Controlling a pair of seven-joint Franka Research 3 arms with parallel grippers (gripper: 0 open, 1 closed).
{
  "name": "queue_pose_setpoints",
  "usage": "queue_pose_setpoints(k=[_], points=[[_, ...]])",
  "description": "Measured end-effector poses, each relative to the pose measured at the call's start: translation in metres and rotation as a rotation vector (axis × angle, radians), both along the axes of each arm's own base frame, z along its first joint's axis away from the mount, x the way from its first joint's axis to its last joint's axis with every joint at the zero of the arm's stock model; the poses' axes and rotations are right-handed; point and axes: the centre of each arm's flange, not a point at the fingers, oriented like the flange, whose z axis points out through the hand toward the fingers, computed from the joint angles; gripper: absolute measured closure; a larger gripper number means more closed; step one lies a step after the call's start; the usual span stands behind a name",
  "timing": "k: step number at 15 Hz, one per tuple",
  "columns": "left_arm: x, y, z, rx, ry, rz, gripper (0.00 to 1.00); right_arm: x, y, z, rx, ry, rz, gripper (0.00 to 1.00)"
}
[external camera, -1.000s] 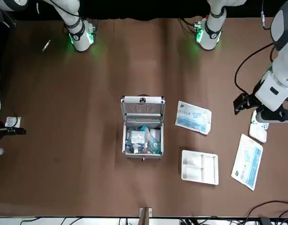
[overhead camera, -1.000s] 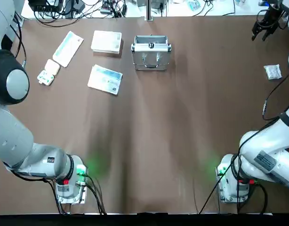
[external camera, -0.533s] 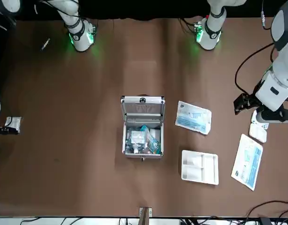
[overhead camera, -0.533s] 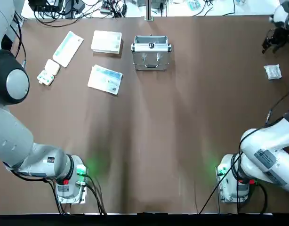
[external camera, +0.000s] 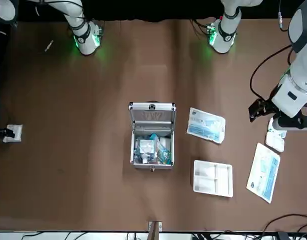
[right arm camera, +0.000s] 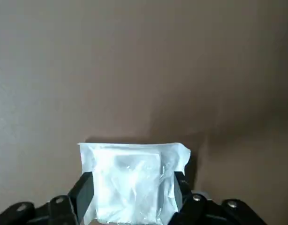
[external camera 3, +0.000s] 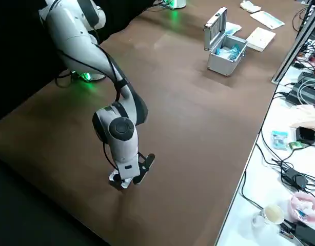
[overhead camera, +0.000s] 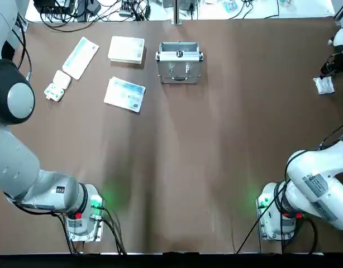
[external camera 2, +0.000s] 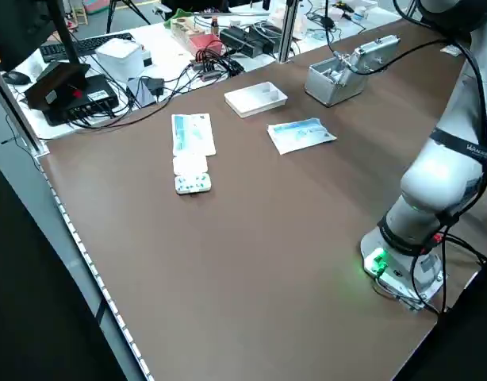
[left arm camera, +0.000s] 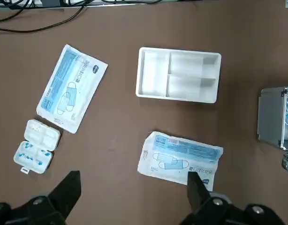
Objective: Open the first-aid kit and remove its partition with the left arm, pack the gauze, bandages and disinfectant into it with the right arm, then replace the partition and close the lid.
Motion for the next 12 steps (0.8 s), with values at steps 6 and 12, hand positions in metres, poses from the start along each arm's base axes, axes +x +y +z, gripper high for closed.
queue_pose_setpoints(k=[6,12], points=[[-0.001,-0.002,0.000,0.000,0.000,-0.004,0.00,-0.006,0.002,-0.024,0.022,0.026,-0.001,0.37],[-0.001,-0.007,0.000,-0.002,0.000,-0.013,0.00,-0.005,0.002,-0.023,0.021,0.026,-0.001,0.63]])
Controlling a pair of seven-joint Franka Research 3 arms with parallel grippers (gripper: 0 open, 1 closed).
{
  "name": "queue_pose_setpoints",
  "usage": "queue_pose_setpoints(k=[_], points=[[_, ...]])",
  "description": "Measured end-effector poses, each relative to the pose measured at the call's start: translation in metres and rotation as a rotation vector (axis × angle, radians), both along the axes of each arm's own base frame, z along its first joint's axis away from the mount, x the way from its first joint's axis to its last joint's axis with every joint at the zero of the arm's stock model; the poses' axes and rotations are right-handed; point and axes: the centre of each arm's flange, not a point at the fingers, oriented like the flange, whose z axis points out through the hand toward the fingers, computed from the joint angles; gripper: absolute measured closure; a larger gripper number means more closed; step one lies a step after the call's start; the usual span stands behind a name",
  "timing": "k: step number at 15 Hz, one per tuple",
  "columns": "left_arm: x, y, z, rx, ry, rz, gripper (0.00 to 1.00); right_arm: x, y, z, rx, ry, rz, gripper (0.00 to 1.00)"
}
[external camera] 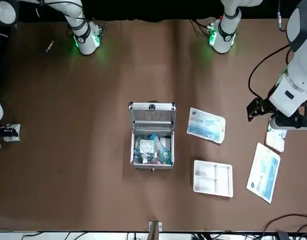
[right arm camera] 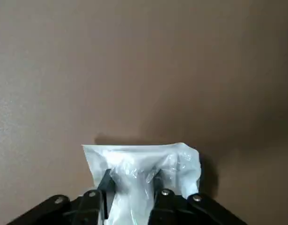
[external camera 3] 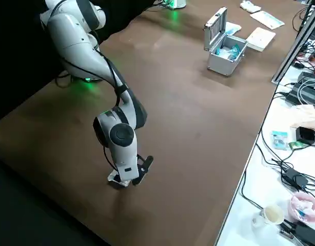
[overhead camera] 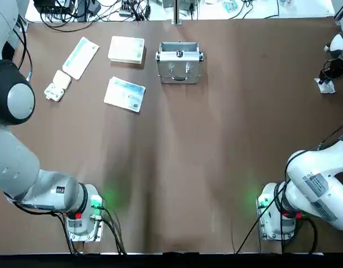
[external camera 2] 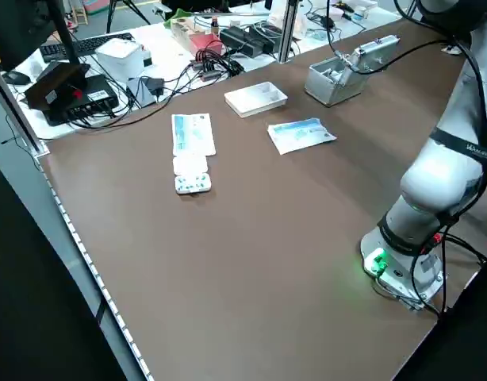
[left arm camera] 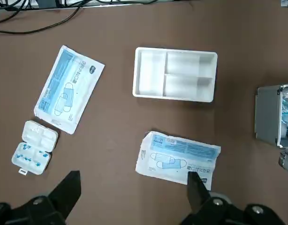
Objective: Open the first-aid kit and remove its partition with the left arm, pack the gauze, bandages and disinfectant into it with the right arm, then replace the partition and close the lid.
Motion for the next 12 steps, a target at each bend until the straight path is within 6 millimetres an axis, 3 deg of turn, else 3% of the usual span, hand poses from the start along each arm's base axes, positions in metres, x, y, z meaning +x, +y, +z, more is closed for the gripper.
queue_pose_setpoints(k=[4,6,9,12], points=[[0.000,0.000,0.000,0.000,0.000,0.000,0.00,0.003,0.003,0.002,-0.001,-0.003,0.005,0.68],[0.000,0.000,0.000,0.000,0.000,0.000,0.00,0.012,0.013,0.006,-0.002,-0.010,0.022,0.75],[0.000,-0.001,0.000,0.000,0.000,-0.001,0.00,0.052,0.076,0.029,0.013,0.029,0.101,0.76],[0.000,-0.001,0.000,0.000,0.000,-0.002,0.00,0.082,0.137,0.066,0.046,0.025,0.115,0.76]])
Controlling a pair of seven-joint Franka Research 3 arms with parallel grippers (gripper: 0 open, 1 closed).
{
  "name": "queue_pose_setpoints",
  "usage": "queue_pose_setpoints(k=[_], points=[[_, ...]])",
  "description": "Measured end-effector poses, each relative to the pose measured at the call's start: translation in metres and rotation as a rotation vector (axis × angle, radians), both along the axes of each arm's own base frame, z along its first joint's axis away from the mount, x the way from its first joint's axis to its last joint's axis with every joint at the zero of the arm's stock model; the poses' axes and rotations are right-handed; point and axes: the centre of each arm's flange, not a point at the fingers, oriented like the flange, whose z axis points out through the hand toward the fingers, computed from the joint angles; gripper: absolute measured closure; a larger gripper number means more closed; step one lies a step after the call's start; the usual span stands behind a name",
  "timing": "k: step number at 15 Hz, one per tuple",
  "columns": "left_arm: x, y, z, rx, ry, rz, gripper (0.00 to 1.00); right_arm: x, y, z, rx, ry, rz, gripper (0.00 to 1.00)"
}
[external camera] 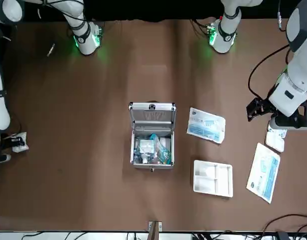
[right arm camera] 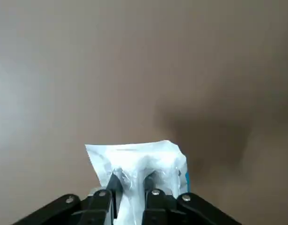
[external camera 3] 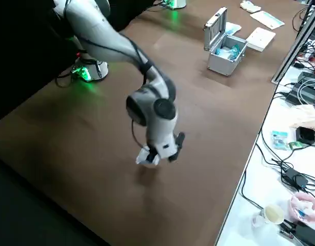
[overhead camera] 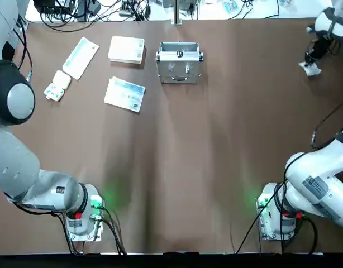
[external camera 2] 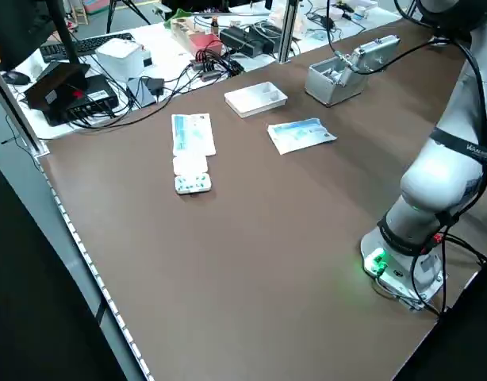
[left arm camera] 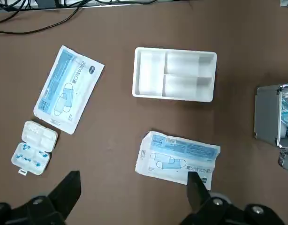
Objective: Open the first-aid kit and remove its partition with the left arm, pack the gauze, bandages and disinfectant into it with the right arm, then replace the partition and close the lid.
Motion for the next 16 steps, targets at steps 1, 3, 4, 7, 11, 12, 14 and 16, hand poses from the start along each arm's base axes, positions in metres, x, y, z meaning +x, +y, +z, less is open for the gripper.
queue_pose_setpoints(k=[1,3,4,7,11,12,14,16], points=[[0.000,0.000,0.000,0.000,0.000,-0.001,0.00,0.007,0.020,0.013,0.015,0.002,-0.027,0.76],[0.000,0.000,0.000,0.001,0.000,-0.001,0.00,0.018,0.065,0.037,0.047,0.028,-0.100,0.76],[0.000,0.000,0.000,0.001,-0.001,-0.002,0.00,0.023,0.091,0.051,0.059,0.038,-0.140,0.76],[0.000,-0.001,0.000,0.000,-0.001,-0.004,0.00,0.032,0.181,0.097,0.095,0.077,-0.263,0.77],[0.000,-0.002,0.000,-0.001,-0.004,-0.005,0.00,0.033,0.306,0.156,0.144,0.070,-0.418,0.77],[0.000,-0.002,0.000,-0.001,-0.005,-0.005,0.00,0.031,0.337,0.165,0.146,0.073,-0.448,0.77],[0.000,-0.002,0.001,-0.001,-0.008,-0.006,0.00,0.025,0.405,0.172,0.147,0.079,-0.488,0.78],[0.001,-0.002,0.001,-0.003,-0.015,-0.006,0.00,0.019,0.464,0.177,0.168,0.067,-0.531,0.78]])
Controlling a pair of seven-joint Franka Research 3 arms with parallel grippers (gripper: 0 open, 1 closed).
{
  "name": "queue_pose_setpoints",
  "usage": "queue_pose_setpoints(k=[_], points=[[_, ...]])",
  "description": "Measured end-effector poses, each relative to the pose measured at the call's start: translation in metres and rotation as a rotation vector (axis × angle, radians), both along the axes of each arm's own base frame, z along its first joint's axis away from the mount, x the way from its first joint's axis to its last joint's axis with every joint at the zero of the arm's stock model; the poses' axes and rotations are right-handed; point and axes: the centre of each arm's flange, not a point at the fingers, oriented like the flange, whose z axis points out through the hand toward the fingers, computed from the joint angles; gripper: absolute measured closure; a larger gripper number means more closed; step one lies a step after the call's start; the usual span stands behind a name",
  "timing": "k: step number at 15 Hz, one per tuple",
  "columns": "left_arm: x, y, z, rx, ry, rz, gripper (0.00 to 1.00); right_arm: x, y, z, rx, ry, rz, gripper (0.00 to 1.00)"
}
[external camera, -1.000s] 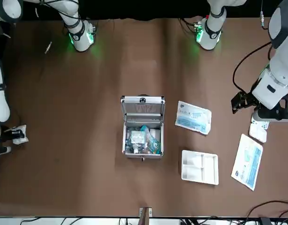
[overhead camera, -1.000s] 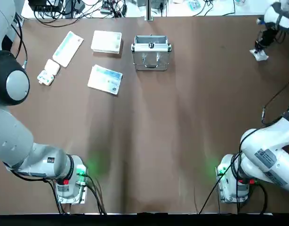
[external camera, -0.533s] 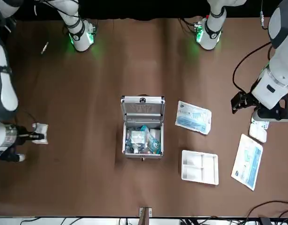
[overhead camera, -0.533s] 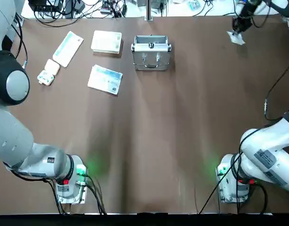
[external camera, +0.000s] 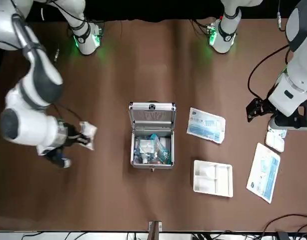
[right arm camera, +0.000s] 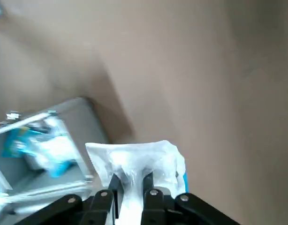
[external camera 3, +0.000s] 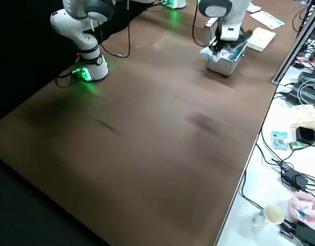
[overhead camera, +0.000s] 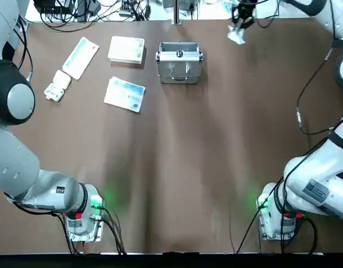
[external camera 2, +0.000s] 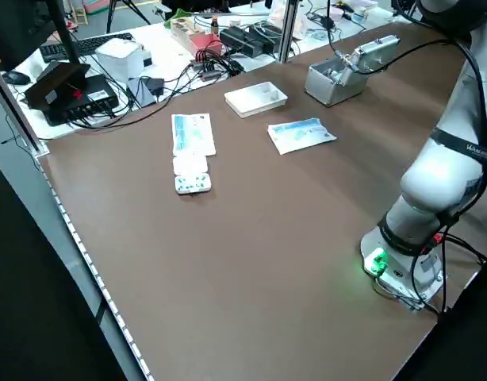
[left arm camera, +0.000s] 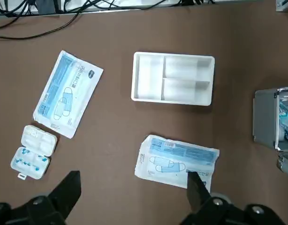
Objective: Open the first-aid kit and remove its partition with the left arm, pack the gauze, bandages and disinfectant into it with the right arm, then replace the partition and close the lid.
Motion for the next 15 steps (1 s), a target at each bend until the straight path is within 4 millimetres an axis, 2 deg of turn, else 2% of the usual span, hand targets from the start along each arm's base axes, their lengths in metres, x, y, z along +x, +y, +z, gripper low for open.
queue_pose_setpoints(k=[1,2,5,10,13,15], points=[[0.000,0.000,0.000,-0.001,-0.004,0.001,0.00,-0.002,0.024,0.003,0.012,-0.019,-0.032,0.78],[0.002,0.001,0.002,-0.004,-0.020,0.002,0.00,-0.002,0.066,0.012,0.058,-0.074,-0.137,0.78],[0.004,0.002,0.004,-0.007,-0.036,0.004,0.00,-0.003,0.117,0.009,0.115,-0.133,-0.276,0.78],[0.006,0.002,0.006,-0.012,-0.060,0.005,0.00,-0.017,0.212,-0.033,0.166,-0.228,-0.430,0.77],[0.008,0.003,0.006,-0.014,-0.073,0.005,0.00,-0.043,0.263,-0.058,0.154,-0.231,-0.443,0.77],[0.011,0.002,0.000,-0.014,-0.069,0.005,0.00,-0.061,0.290,-0.073,0.133,-0.218,-0.430,0.77]])
